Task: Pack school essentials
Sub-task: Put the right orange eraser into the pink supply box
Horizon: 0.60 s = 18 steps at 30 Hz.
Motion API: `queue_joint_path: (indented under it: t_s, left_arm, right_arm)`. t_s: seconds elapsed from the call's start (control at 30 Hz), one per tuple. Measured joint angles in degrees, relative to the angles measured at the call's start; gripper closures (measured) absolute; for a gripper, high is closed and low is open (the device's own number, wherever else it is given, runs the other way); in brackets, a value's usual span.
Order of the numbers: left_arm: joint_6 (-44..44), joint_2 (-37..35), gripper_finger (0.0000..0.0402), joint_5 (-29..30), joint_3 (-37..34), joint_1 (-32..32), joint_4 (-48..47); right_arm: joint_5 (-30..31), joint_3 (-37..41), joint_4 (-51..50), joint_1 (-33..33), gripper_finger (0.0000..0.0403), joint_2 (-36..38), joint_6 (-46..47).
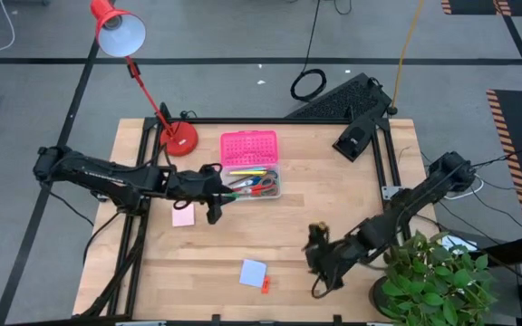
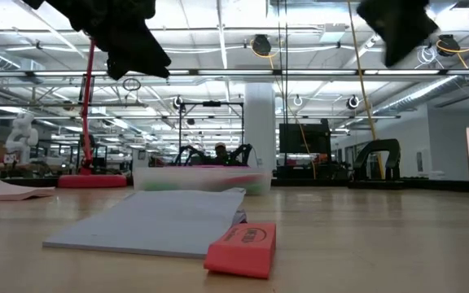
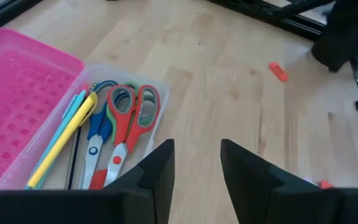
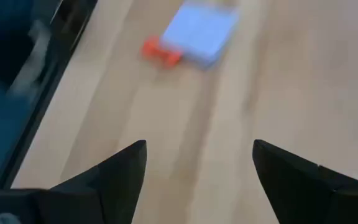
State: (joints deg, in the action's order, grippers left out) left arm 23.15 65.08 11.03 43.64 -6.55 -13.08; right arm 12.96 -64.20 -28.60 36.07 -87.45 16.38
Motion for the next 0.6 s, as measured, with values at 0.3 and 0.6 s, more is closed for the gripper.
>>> queue_joint_path:
  t_s: [0.3,0.6]
  left_arm:
    - [0.5,0.0,0.027,0.0,0.0,0.0,0.2]
    - [0.7,0.0,0.027,0.0,0.0,0.0,1.4]
  right_arm:
    - [-8.4,1.2,-8.3,0.0,0.0156,-3.1,-4.3]
    - [-14.0,11.3,-4.5,0.0,0.0163,-1.8,-8.2]
